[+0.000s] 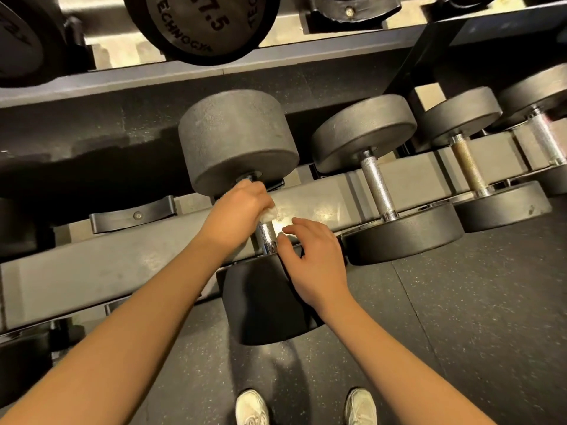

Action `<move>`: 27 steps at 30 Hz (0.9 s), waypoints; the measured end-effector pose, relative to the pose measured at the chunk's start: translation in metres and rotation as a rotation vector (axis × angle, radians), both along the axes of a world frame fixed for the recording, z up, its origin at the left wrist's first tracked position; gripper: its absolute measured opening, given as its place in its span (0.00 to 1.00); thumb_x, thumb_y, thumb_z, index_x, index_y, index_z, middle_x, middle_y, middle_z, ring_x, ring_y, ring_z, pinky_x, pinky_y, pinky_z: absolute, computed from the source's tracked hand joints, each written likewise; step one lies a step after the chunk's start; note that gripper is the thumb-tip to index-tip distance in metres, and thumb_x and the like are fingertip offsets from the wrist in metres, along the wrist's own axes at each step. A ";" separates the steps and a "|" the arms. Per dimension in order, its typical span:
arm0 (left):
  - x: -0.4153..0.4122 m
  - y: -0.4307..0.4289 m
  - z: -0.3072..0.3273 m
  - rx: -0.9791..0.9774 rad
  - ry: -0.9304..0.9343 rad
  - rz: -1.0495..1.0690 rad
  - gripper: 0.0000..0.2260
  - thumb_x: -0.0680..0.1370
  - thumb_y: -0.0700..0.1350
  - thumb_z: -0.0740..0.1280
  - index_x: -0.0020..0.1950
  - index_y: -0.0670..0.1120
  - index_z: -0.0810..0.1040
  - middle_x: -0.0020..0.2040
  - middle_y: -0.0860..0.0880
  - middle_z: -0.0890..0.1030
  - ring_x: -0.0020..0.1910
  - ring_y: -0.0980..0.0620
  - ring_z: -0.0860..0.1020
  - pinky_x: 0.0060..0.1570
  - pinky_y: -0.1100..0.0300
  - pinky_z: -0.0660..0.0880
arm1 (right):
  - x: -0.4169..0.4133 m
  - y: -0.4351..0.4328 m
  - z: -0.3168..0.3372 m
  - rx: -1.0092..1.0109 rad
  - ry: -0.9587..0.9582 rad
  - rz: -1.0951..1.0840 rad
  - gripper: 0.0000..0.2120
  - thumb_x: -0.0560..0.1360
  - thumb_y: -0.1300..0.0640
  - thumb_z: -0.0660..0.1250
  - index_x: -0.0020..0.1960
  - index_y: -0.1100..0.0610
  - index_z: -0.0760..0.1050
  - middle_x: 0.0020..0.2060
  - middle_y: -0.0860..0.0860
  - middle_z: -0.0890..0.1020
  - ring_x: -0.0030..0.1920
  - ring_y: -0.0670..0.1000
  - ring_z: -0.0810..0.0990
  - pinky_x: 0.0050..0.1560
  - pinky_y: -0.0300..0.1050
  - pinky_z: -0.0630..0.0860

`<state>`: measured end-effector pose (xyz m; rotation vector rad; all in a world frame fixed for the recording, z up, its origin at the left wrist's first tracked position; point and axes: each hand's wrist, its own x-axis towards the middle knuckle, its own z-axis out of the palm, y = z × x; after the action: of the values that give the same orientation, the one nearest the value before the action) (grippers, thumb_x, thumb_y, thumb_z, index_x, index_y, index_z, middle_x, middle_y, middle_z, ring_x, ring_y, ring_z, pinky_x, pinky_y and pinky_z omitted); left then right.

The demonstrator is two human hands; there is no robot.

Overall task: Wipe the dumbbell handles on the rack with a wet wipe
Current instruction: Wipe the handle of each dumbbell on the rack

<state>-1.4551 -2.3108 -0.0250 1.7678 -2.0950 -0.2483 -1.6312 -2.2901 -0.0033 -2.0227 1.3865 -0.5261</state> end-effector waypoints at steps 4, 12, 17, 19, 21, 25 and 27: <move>-0.007 0.005 0.000 0.025 0.077 -0.050 0.05 0.68 0.33 0.74 0.42 0.40 0.84 0.38 0.44 0.79 0.40 0.41 0.77 0.39 0.51 0.76 | 0.000 0.001 0.000 0.009 -0.011 -0.001 0.29 0.72 0.38 0.50 0.56 0.54 0.80 0.59 0.49 0.79 0.62 0.47 0.71 0.63 0.43 0.64; -0.003 0.007 0.008 0.160 0.095 -0.078 0.05 0.71 0.36 0.72 0.46 0.40 0.84 0.42 0.44 0.79 0.44 0.43 0.78 0.45 0.52 0.75 | 0.000 0.001 -0.001 -0.006 -0.016 -0.029 0.29 0.72 0.39 0.50 0.55 0.55 0.80 0.59 0.50 0.80 0.62 0.48 0.72 0.65 0.50 0.68; 0.005 -0.006 0.005 -0.088 -0.064 0.210 0.06 0.71 0.33 0.71 0.47 0.38 0.81 0.43 0.42 0.76 0.42 0.41 0.75 0.34 0.51 0.73 | 0.001 0.001 -0.002 -0.002 -0.008 -0.035 0.30 0.71 0.38 0.50 0.57 0.55 0.80 0.60 0.50 0.79 0.63 0.48 0.72 0.66 0.50 0.67; -0.001 0.001 0.002 -0.102 -0.040 0.217 0.06 0.69 0.30 0.71 0.44 0.38 0.81 0.40 0.41 0.76 0.40 0.41 0.75 0.33 0.51 0.73 | 0.000 0.001 -0.002 -0.004 -0.005 -0.030 0.30 0.71 0.38 0.50 0.58 0.55 0.80 0.61 0.50 0.78 0.63 0.48 0.72 0.66 0.50 0.67; -0.006 0.014 -0.003 -0.075 0.048 0.162 0.05 0.68 0.31 0.72 0.41 0.37 0.82 0.38 0.41 0.77 0.38 0.39 0.77 0.33 0.50 0.75 | 0.000 0.001 -0.002 0.000 -0.003 -0.025 0.30 0.71 0.38 0.50 0.58 0.55 0.80 0.61 0.50 0.78 0.64 0.48 0.71 0.66 0.50 0.67; -0.002 0.025 -0.001 0.064 0.079 -0.005 0.04 0.69 0.34 0.73 0.42 0.38 0.82 0.40 0.41 0.78 0.39 0.39 0.79 0.37 0.49 0.78 | 0.000 -0.001 -0.001 -0.003 0.011 -0.017 0.31 0.71 0.38 0.49 0.58 0.55 0.80 0.61 0.50 0.78 0.64 0.48 0.71 0.66 0.50 0.67; 0.002 0.020 0.001 0.082 0.076 0.048 0.02 0.72 0.34 0.71 0.43 0.38 0.81 0.43 0.41 0.77 0.43 0.40 0.78 0.40 0.49 0.76 | 0.000 -0.001 -0.001 -0.010 0.013 -0.017 0.31 0.71 0.37 0.49 0.58 0.55 0.80 0.61 0.50 0.78 0.64 0.49 0.72 0.66 0.50 0.67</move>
<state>-1.4534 -2.2909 -0.0237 1.8230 -2.0134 -0.3865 -1.6309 -2.2907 -0.0047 -2.0276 1.4121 -0.5289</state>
